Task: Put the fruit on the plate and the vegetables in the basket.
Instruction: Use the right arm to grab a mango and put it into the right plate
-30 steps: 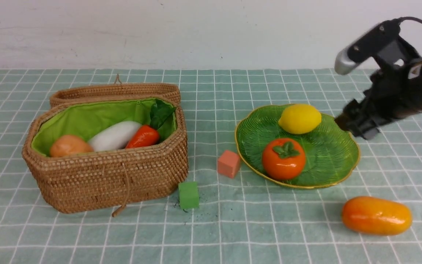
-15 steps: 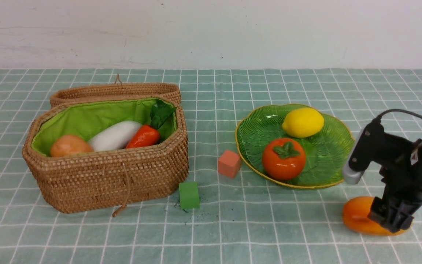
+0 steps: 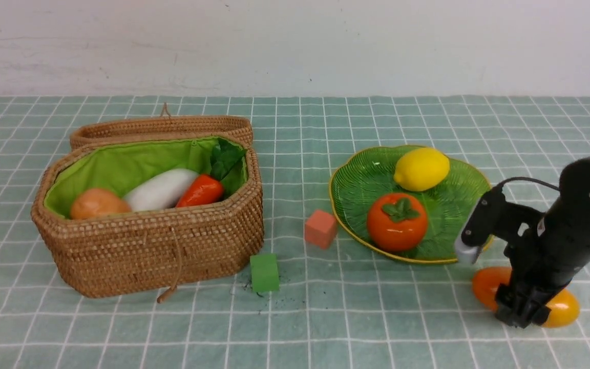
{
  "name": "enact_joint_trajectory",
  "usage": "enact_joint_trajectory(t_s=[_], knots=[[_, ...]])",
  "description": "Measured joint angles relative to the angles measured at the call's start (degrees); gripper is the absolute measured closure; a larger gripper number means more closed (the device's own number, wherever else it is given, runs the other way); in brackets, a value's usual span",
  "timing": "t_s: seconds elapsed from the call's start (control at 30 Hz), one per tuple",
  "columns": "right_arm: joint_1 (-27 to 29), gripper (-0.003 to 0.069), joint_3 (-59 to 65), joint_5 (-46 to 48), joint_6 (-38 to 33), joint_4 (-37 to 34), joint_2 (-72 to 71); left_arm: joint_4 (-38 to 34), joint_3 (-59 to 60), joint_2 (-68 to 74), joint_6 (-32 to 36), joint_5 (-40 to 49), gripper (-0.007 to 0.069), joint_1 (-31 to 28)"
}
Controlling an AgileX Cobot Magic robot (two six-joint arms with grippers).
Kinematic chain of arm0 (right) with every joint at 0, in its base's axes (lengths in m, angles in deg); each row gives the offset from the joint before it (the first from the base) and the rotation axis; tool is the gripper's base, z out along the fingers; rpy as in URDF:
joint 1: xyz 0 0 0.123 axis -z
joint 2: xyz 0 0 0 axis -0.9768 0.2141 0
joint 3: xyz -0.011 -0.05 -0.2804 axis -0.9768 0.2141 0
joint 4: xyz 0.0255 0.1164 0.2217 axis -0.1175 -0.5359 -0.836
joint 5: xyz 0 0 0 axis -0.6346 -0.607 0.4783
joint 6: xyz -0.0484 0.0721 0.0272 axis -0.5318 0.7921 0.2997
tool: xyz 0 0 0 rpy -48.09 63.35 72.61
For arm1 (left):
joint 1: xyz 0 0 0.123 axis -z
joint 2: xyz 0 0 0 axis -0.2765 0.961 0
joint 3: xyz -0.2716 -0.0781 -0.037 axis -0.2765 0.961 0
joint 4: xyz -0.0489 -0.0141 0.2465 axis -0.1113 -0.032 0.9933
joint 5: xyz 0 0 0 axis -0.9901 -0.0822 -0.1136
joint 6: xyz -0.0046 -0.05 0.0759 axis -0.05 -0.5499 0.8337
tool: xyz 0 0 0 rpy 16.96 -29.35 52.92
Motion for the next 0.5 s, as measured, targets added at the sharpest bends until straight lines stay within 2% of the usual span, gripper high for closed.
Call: enact_joint_trajectory(t_s=[0.07, 0.2, 0.4, 0.5], knots=[[0.0, 0.0073, -3.1, 2.4, 0.0, -1.8, -1.4, 0.0, 0.0, 0.0, 0.0, 0.0, 0.0462, 0.0], [0.0, 0.0073, -7.8, 1.5, 0.0, -4.2, -3.9, 0.0, 0.0, 0.0, 0.0, 0.0, 0.0459, 0.0], [0.0, 0.0073, -9.6, -17.5, 6.3, -12.6, -2.7, 0.0, 0.0, 0.0, 0.0, 0.0, 0.0454, 0.0], [0.0, 0.0073, -9.7, -22.1, 8.3, -14.9, 0.7, 0.0, 0.0, 0.0, 0.0, 0.0, 0.045, 0.0]])
